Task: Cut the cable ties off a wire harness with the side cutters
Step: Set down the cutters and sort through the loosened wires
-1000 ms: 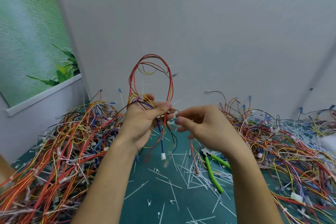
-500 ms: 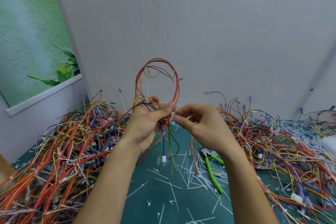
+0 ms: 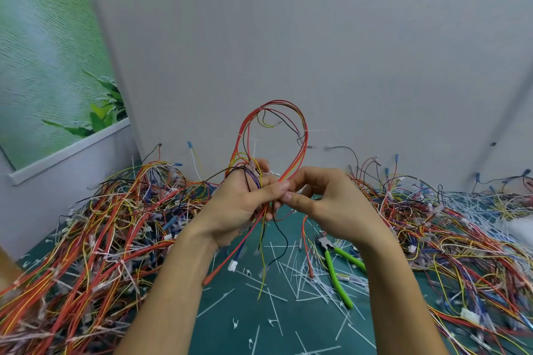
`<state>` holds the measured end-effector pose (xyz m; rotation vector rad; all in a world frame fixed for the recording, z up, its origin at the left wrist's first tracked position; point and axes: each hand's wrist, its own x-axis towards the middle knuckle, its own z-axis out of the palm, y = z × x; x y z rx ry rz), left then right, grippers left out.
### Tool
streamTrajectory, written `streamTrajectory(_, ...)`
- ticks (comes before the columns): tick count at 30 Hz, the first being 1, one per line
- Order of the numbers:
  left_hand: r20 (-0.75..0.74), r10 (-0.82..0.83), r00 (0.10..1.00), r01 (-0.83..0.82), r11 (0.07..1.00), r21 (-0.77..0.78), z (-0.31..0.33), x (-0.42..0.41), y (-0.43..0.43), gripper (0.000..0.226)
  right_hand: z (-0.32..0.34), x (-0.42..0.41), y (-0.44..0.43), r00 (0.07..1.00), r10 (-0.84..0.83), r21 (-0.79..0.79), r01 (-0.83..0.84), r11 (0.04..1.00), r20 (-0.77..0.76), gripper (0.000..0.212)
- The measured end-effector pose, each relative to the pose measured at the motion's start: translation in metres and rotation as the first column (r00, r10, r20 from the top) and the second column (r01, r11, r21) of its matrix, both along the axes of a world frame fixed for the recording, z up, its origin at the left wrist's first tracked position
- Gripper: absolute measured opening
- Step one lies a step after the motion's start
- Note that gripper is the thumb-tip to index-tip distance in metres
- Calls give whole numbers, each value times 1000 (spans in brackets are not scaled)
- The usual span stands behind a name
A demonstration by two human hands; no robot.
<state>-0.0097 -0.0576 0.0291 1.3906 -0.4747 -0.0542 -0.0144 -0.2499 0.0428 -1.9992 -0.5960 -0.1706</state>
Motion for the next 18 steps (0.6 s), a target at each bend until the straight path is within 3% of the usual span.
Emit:
streamTrajectory(8, -13, -10, 1000, 9, 997, -73, -3, 1, -6, 35, -2, 2, 4, 1000, -19, 59, 18, 998, 20, 12)
streamTrajectory(18, 54, 36, 998, -38, 998, 47, -2, 2, -2, 26, -5, 7, 2, 999, -45, 53, 44, 998, 3, 11)
